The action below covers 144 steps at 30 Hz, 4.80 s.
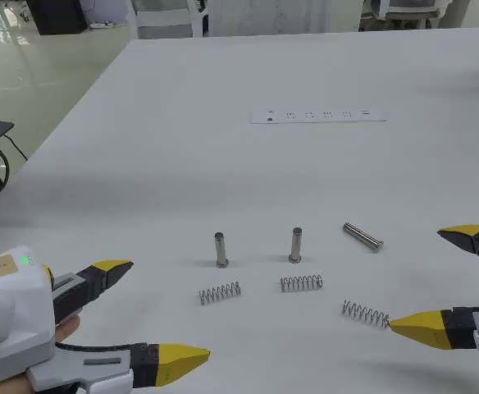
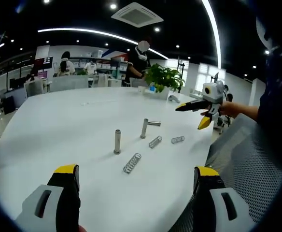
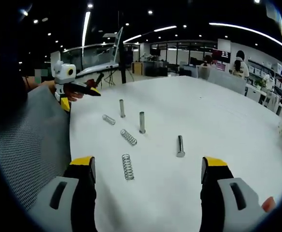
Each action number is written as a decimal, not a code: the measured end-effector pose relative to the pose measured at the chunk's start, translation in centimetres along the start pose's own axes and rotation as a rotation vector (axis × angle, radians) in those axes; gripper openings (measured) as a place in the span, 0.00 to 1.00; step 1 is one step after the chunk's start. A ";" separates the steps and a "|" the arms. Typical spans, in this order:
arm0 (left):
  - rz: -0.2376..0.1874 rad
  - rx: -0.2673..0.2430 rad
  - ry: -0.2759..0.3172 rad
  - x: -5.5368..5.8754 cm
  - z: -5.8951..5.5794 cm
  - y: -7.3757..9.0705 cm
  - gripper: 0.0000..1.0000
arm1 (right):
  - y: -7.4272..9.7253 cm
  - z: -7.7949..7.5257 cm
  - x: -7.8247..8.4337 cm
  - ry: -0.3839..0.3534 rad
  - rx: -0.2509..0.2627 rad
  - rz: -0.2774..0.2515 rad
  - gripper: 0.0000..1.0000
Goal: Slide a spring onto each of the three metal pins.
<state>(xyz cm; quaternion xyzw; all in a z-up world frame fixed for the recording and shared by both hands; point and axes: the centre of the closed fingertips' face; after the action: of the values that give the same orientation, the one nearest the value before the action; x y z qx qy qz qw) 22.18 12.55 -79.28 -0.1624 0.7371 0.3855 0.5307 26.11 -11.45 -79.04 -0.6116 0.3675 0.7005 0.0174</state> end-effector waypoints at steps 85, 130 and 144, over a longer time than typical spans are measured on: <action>0.006 0.000 0.004 0.1 0.0 0.0 0.95 | -0.2 -0.4 -0.1 -0.001 0.001 0.013 0.90; -0.006 -0.006 0.009 0.0 0.1 0.0 0.94 | -5.3 -4.6 -3.2 0.093 0.011 0.164 0.68; -0.007 -0.005 0.009 0.0 0.2 0.0 0.94 | -6.8 -5.2 -2.9 0.103 0.003 0.218 0.60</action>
<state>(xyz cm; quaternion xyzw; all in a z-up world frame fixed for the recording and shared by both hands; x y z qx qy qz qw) 22.24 12.69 -79.33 -0.1680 0.7379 0.3849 0.5283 34.45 -7.98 -79.78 -0.6034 0.4330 0.6653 -0.0769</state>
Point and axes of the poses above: the centre of the closed fingertips' face, and the gripper's own axes: y roughly backward along the fingers, z roughly to its left, x roughly out of its underside
